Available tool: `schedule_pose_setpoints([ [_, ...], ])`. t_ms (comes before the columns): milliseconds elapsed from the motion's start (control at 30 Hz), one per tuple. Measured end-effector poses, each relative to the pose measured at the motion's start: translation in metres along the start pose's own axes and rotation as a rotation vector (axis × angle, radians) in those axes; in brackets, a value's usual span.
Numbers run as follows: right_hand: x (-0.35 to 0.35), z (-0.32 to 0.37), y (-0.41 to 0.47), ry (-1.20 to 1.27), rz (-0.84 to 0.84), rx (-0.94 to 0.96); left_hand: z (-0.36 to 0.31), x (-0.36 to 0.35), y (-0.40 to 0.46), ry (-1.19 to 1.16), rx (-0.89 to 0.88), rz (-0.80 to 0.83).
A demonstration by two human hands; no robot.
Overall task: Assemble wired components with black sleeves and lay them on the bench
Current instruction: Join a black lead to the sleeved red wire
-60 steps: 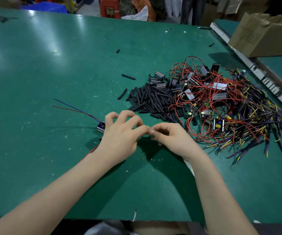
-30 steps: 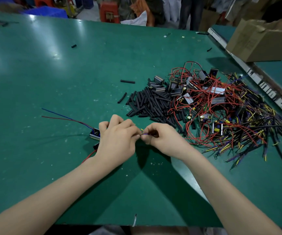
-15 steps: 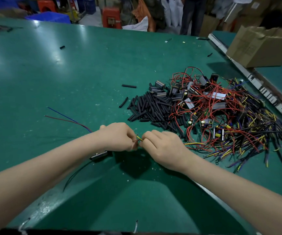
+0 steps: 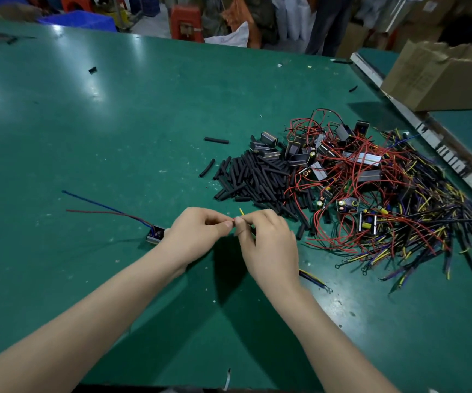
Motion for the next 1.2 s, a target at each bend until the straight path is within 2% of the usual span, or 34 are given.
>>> schedule_pose_setpoints([
  [133, -0.006, -0.004, 0.003, 0.259, 0.044, -0.136, -0.003, -0.002, -0.004, -0.023, -0.062, -0.039],
  [233, -0.007, -0.009, 0.009, 0.502, 0.166, -0.176, -0.002, 0.002, -0.007, -0.003, -0.11, -0.07],
  [300, -0.009, -0.012, 0.012, 0.582, 0.254, -0.191, -0.002, 0.004, -0.008, 0.048, -0.141, -0.079],
  [400, -0.01, -0.015, 0.012, 0.605, 0.28, -0.167, -0.006, 0.004, -0.011, 0.169, -0.201, -0.125],
  [600, -0.008, -0.018, 0.008, 0.596, 0.196, -0.013, -0.004, 0.003, -0.012, 0.371, -0.258, -0.185],
  [1067, -0.003, -0.017, 0.003, 0.525, -0.009, 0.268, -0.005, 0.0, -0.014, 0.295, -0.263, -0.059],
  [1200, -0.001, -0.021, 0.005, 0.539, 0.011, 0.263, -0.006, 0.003, -0.017, 0.245, -0.242, -0.032],
])
Point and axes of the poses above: each hand's wrist, its own y-axis towards the middle knuckle, its own x-axis out of the back of the hand, z = x × y, the point moved 3 cm from there along y, towards the middle knuckle, and after that the axes turned 5 degrees about -x, right-handed, at the moved point
